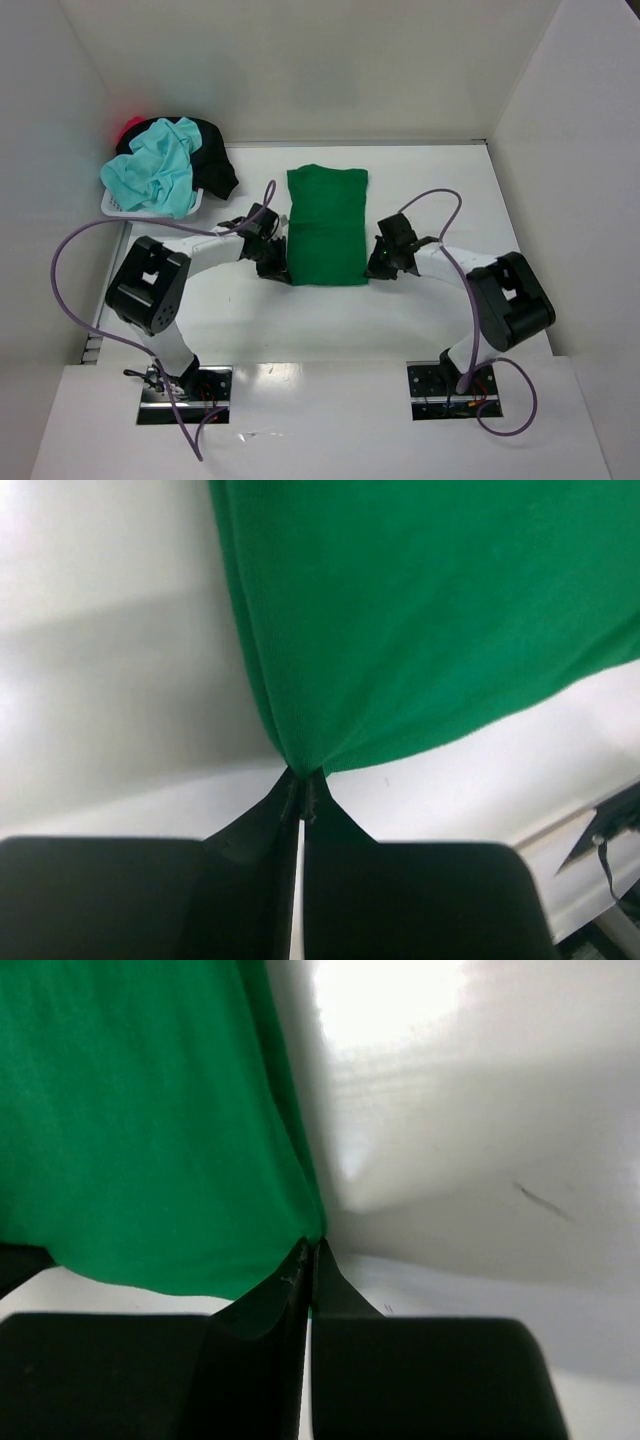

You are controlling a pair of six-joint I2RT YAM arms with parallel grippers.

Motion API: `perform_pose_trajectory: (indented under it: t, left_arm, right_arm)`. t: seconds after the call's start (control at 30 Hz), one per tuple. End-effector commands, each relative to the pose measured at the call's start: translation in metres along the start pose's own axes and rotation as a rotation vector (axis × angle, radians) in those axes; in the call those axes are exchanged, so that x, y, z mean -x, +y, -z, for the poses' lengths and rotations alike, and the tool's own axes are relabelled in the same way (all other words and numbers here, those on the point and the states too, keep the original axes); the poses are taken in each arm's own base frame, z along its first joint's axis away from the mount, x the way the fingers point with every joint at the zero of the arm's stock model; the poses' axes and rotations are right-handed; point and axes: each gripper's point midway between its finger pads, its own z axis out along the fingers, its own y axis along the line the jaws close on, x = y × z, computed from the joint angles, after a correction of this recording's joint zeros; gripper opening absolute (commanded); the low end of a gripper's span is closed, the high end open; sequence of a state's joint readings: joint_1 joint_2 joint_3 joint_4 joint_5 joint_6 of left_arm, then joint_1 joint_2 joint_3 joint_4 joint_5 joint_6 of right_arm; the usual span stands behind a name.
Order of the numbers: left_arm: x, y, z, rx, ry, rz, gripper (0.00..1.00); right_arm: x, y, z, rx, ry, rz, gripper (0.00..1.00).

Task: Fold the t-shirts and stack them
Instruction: Grab one side of the 2/3 rectangular tshirt with both arms, then fold the long partially folded tshirt into a neat square

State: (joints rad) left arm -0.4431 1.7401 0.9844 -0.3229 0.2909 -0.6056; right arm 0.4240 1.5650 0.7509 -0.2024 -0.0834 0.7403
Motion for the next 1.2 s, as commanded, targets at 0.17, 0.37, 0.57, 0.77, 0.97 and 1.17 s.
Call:
perform_pose_trajectory:
  t: [0.17,0.37,0.57,0.77,0.97,1.17]
  left_arm:
    - [-0.045,-0.024,0.037,-0.005,0.020,0.005,0.00]
    - [-0.067,-0.045,0.044,-0.011,0.027,-0.008,0.00]
    - [-0.087,-0.075,0.067,-0.039,0.000,-0.027,0.00]
    - [-0.101,-0.083,0.101,-0.086,-0.038,0.011,0.00]
    - [-0.099,-0.072,0.133,-0.066,-0.132,0.042,0.00]
    - [-0.077,-0.082,0.159,-0.095,-0.251,0.054,0.00]
  right_arm:
    - [-0.008,-0.009,0.052,0.009,-0.069,-0.063,0.00]
    - [-0.027,-0.008,0.063,0.048,-0.048,-0.060,0.00]
    - [-0.047,0.009,0.086,0.092,-0.049,-0.051,0.00]
    - [-0.060,0.011,0.112,0.143,-0.060,-0.059,0.00]
    - [-0.058,0.016,0.131,0.184,-0.095,-0.068,0.00]
    - [-0.025,0.040,0.154,0.200,-0.190,-0.033,0.00]
